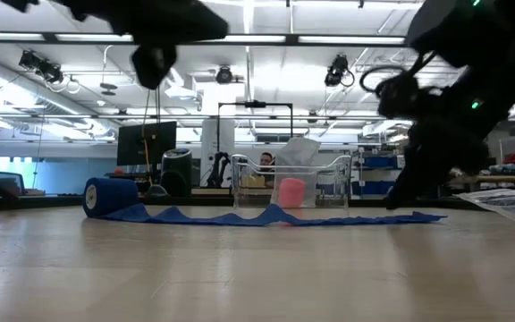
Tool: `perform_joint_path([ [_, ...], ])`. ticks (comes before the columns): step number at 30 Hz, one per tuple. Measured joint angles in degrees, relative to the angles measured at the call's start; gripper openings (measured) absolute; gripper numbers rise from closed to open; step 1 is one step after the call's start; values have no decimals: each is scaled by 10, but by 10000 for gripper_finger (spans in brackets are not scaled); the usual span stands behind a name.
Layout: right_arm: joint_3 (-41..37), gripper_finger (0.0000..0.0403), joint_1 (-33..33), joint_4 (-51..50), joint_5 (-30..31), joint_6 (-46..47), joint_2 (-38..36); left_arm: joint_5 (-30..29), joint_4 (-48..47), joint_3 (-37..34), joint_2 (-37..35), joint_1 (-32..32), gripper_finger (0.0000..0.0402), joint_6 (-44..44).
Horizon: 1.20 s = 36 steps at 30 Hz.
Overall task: Roll bandage
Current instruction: Roll the blue bandage
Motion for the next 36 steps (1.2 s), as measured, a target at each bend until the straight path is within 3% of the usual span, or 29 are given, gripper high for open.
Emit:
perform_joint_path([
  [7,2,2,-28,-16,-32,14,19,-79,-19,-21,-13,-71,1,-57],
  [19,1,5,6,-78,-33,96,-3,-216,-111,-21,-13,-166,1,-246],
  [27,0,11,41,-82,-4,130,-3,-390,-174,-21,-13,-225,1,-395],
  [36,0,39,71,-73,20,126,-47,-395,-412,-21,-12,-272,1,-646],
])
